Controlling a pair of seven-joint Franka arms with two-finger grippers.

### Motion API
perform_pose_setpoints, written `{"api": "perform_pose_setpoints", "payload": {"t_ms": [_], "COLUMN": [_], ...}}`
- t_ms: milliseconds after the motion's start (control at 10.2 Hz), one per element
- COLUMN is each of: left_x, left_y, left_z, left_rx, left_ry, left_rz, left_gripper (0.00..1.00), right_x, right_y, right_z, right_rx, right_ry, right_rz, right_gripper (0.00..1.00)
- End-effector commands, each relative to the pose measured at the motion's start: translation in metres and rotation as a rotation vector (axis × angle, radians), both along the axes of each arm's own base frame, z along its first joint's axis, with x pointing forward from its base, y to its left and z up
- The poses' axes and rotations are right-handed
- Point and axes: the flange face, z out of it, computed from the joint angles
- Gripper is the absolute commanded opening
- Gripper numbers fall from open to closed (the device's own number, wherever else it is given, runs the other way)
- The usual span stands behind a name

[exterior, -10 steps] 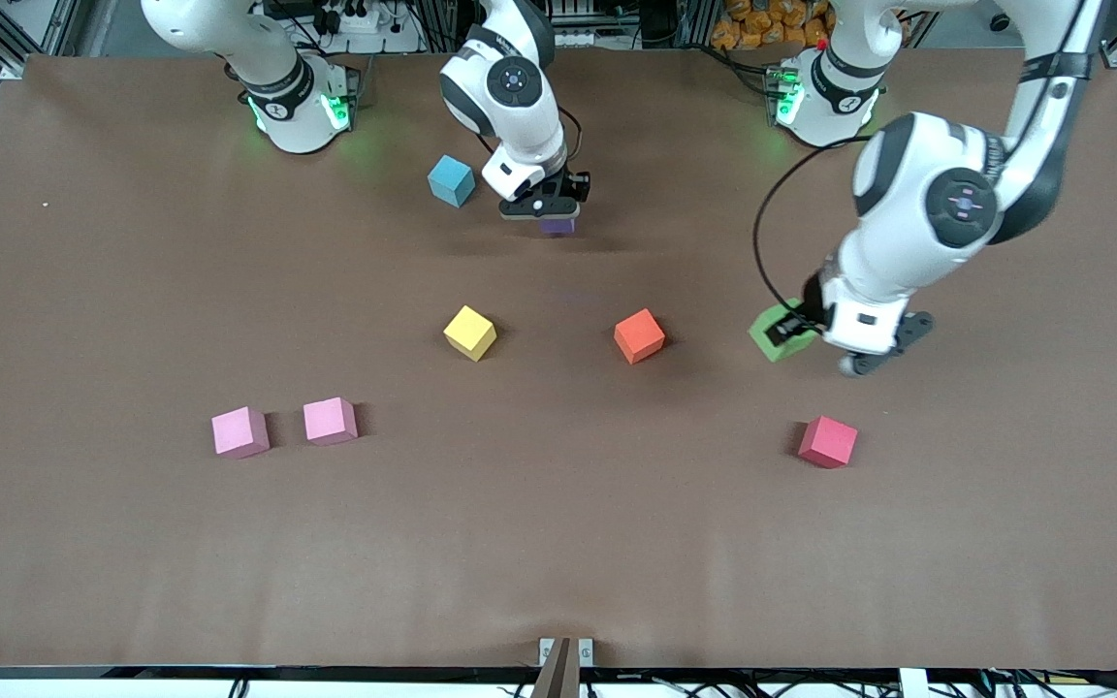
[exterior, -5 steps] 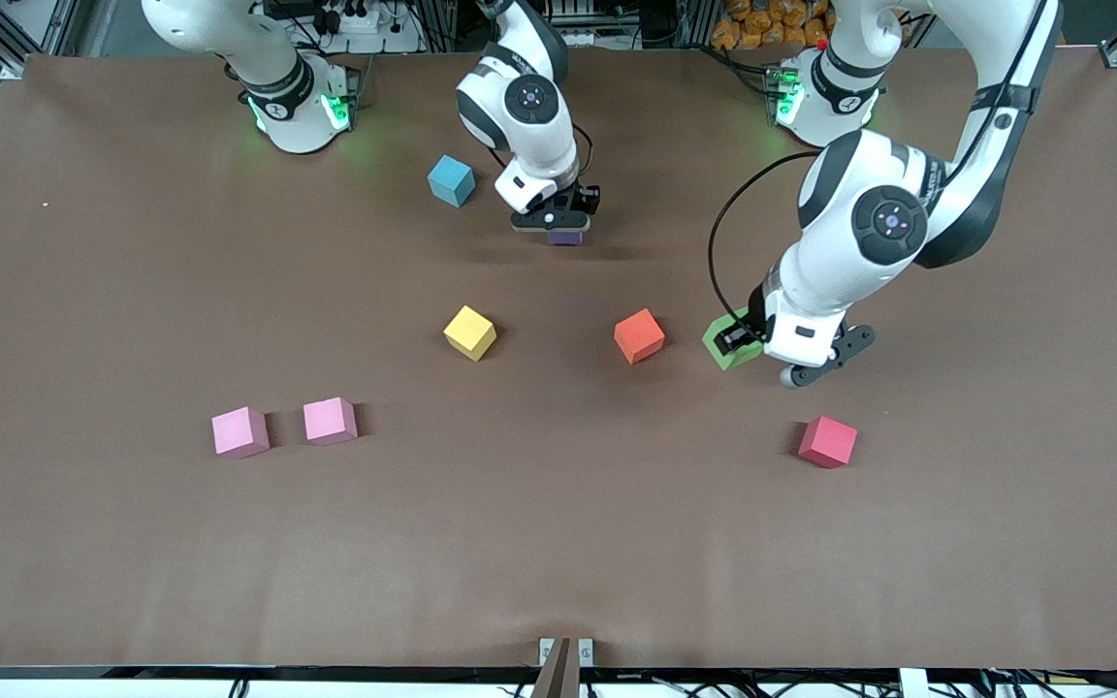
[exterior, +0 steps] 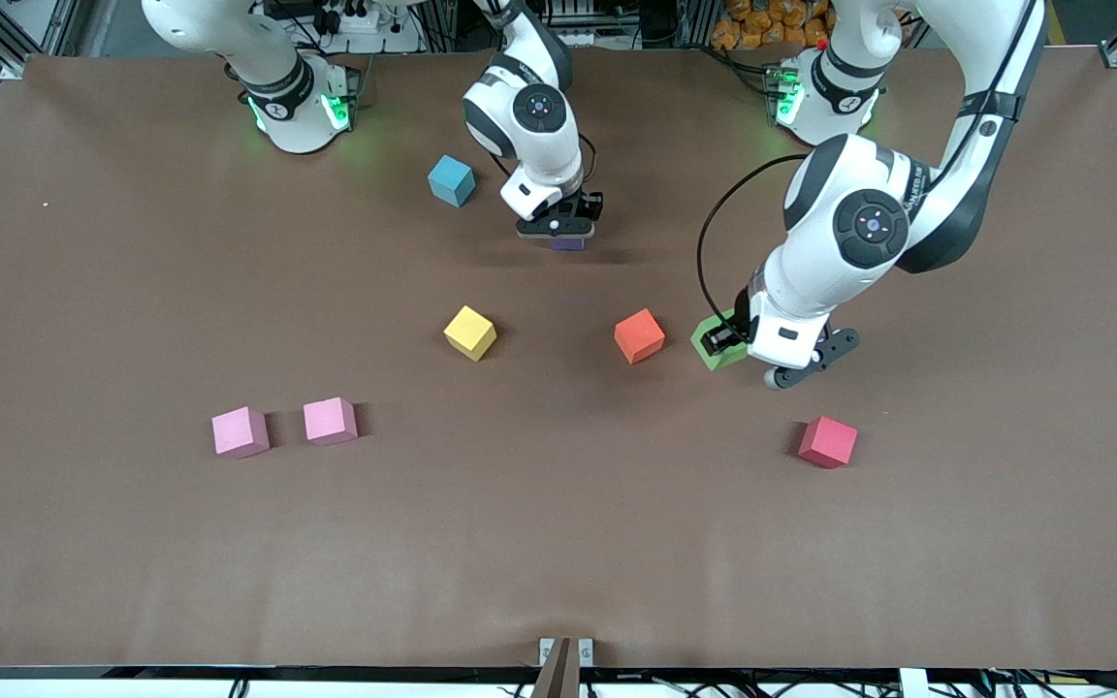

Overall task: Arrange blocks into number 1
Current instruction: 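Place the purple cube with the right gripper while the left gripper carries green, then grasp the yellow cube with the right gripper while the left gripper places green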

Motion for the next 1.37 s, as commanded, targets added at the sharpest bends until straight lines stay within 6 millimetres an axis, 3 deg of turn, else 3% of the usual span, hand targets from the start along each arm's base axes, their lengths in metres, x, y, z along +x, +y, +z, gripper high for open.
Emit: {"api": "perform_pose_setpoints", "payload": {"t_ms": [0, 98, 294, 490, 587, 783, 881, 1077, 1175, 1273], "left_x": [-0.006, -0.008, -0.023, -0.03, -0.024, -0.019, -0.016, -0.005, -0.007, -0.024], "left_y": [-0.019, -0.022, -0.062, -0.102, -0.109, -0.111, -0.109, -0.104, -0.112, -0.134], "left_z": [-0.001, -0.002, -0.014, -0.028, -0.027, -0.029, -0.028, -0.032, -0.037, -0.046], "left_rx": [0.003, 0.004, 0.009, 0.014, 0.006, 0.001, 0.005, 0.014, 0.015, 0.024], "left_ry": [0.016, 0.018, 0.041, 0.051, 0.044, 0.041, 0.035, 0.022, 0.03, 0.046], "left_rz": [-0.009, -0.01, -0.009, -0.013, -0.01, -0.012, -0.018, -0.02, -0.015, -0.009], "left_gripper": [0.55, 0.55, 0.55, 0.55, 0.55, 0.55, 0.55, 0.55, 0.55, 0.55], "right_x": [0.003, 0.003, 0.012, 0.041, 0.061, 0.107, 0.134, 0.19, 0.216, 0.237], "right_y": [0.004, 0.005, 0.008, -0.003, -0.018, -0.064, -0.094, -0.16, -0.198, -0.231], "right_z": [-0.001, 0.001, 0.018, 0.06, 0.084, 0.123, 0.13, 0.127, 0.122, 0.12], "right_rx": [-0.011, -0.008, 0.012, 0.055, 0.063, 0.064, 0.052, 0.031, 0.006, 0.0], "right_ry": [-0.023, -0.024, -0.036, -0.067, -0.065, -0.046, -0.033, -0.055, -0.075, -0.088], "right_rz": [0.01, 0.008, 0.0, -0.04, -0.069, -0.091, -0.108, -0.096, -0.06, -0.033], "right_gripper": [1.0, 1.0, 1.0, 1.0, 1.0, 1.0, 1.0, 1.0, 1.0, 1.0]}}
